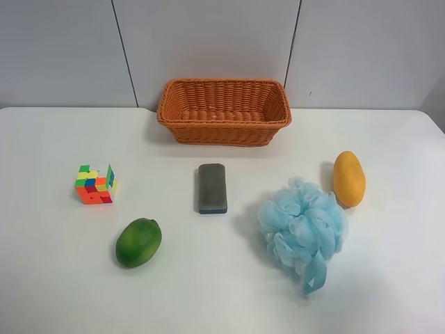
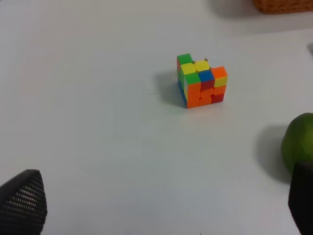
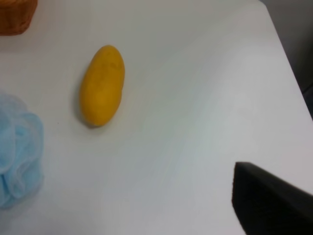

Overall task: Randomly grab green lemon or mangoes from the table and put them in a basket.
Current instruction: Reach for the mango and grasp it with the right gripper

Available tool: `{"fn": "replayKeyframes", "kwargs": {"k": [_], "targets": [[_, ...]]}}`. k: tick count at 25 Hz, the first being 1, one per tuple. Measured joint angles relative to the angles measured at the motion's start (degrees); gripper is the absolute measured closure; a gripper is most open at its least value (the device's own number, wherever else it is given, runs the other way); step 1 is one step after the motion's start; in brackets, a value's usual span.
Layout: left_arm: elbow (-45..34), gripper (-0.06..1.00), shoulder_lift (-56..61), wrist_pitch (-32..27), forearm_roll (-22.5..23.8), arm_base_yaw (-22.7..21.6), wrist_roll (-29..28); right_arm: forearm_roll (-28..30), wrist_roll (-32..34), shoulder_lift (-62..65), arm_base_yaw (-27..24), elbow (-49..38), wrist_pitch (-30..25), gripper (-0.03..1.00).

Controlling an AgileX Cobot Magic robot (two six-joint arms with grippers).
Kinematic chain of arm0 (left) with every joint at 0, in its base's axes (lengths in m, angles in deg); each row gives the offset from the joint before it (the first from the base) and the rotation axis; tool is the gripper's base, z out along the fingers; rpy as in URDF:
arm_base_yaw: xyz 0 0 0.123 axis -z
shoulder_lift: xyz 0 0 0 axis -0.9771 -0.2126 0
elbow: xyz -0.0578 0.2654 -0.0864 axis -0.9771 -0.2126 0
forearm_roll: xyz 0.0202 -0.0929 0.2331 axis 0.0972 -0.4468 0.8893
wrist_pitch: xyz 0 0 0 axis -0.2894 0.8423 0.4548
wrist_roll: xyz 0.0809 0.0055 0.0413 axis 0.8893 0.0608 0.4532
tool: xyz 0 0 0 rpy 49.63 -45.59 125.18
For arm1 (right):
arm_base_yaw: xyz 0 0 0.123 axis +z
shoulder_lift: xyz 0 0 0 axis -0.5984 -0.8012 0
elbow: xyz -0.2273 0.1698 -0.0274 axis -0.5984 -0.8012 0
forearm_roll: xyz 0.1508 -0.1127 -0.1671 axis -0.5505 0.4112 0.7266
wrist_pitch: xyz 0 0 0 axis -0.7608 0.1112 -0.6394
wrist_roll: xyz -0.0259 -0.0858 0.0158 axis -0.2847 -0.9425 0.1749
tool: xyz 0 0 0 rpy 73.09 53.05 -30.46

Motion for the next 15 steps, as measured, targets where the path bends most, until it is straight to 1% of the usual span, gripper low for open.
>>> {"fn": "replayKeyframes", "kwargs": {"k": [15], "targets": [[0.00,-0.05,0.00,0.00,0.00,0.00,0.00,0.00,0.00,0.00,0.00,0.00,0.00,-0.02]]}}
